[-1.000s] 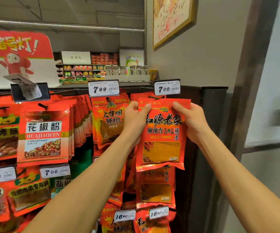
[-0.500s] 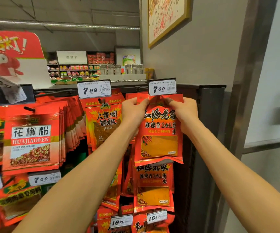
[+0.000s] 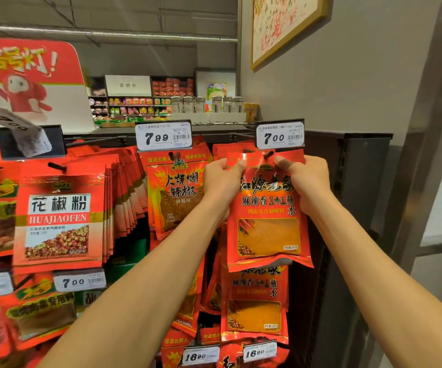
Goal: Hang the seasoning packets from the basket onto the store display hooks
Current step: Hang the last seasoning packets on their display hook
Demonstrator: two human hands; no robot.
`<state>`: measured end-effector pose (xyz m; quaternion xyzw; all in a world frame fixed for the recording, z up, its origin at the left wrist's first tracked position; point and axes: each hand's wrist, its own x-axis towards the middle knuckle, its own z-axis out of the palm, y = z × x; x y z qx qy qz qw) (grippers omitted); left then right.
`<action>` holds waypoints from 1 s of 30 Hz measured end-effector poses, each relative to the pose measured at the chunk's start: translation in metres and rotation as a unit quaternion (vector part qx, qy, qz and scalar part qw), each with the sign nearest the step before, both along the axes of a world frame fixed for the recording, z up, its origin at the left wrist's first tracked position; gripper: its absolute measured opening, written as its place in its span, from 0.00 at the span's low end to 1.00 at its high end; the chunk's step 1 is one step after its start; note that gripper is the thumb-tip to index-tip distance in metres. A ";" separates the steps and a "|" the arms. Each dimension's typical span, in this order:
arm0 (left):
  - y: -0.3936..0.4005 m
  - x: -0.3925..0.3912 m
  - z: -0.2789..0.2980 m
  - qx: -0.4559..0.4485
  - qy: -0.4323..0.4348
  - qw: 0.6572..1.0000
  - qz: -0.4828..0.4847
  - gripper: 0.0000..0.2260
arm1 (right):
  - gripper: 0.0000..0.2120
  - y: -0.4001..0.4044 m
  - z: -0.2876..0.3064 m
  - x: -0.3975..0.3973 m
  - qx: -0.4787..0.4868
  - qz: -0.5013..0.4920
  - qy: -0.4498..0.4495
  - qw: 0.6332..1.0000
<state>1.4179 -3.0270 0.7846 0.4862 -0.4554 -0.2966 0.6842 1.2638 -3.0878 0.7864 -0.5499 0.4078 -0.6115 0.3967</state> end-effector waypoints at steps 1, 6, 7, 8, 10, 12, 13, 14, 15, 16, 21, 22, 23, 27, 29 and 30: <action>-0.003 0.002 0.000 0.003 0.003 1.000 0.000 0.07 | 0.07 -0.006 0.001 0.004 0.002 -0.004 0.005 1.000; -0.037 0.027 -0.003 0.055 0.005 0.998 0.029 0.10 | 0.06 -0.047 0.009 0.034 0.019 -0.009 0.026 0.999; -0.047 0.034 -0.002 0.060 -0.007 0.997 0.050 0.11 | 0.05 -0.057 0.009 0.040 0.015 -0.009 0.025 1.000; -0.059 0.038 -0.001 0.068 -0.021 0.995 0.074 0.13 | 0.06 -0.066 0.009 0.045 0.013 -0.013 0.026 1.000; -0.078 0.043 0.004 0.091 -0.052 0.987 0.125 0.16 | 0.05 -0.084 0.005 0.054 0.017 -0.033 0.037 0.999; -0.094 0.042 0.008 0.112 -0.058 0.980 0.152 0.17 | 0.06 -0.099 0.003 0.060 0.036 -0.047 0.046 0.997; -0.099 0.042 0.009 0.119 -0.053 0.980 0.154 0.17 | 0.08 -0.105 0.003 0.061 0.047 -0.047 0.043 0.997; -0.104 0.042 0.010 0.123 -0.049 0.979 0.152 0.17 | 0.08 -0.109 0.006 0.062 0.059 -0.037 0.035 0.997; -0.107 0.043 0.009 0.126 -0.050 0.979 0.153 0.18 | 0.08 -0.112 0.008 0.061 0.067 -0.025 0.022 0.997; -0.105 0.044 0.008 0.126 -0.056 0.978 0.153 0.18 | 0.06 -0.113 0.009 0.057 0.075 -0.015 0.009 0.997; -0.060 0.044 0.003 0.086 -0.137 0.976 0.144 0.14 | 0.09 -0.075 -0.002 0.026 0.006 -0.104 0.081 0.991; -0.044 0.045 0.003 0.075 -0.145 0.976 0.144 0.13 | 0.08 -0.059 -0.004 0.021 -0.026 -0.138 0.095 0.986; -0.025 0.048 0.002 0.064 -0.148 0.978 0.133 0.12 | 0.07 -0.040 -0.008 0.016 -0.054 -0.164 0.096 0.980; 0.068 0.075 -0.018 -0.002 -0.061 0.998 -0.016 0.06 | 0.06 0.050 -0.022 0.010 -0.069 -0.095 -0.008 0.993; 0.116 0.097 -0.035 -0.010 -0.046 0.998 -0.048 0.09 | 0.05 0.095 -0.037 0.013 -0.029 0.013 -0.039 0.999; 0.140 0.108 -0.046 -0.003 -0.039 0.998 -0.057 0.10 | 0.05 0.117 -0.049 0.016 -0.007 0.057 -0.037 0.998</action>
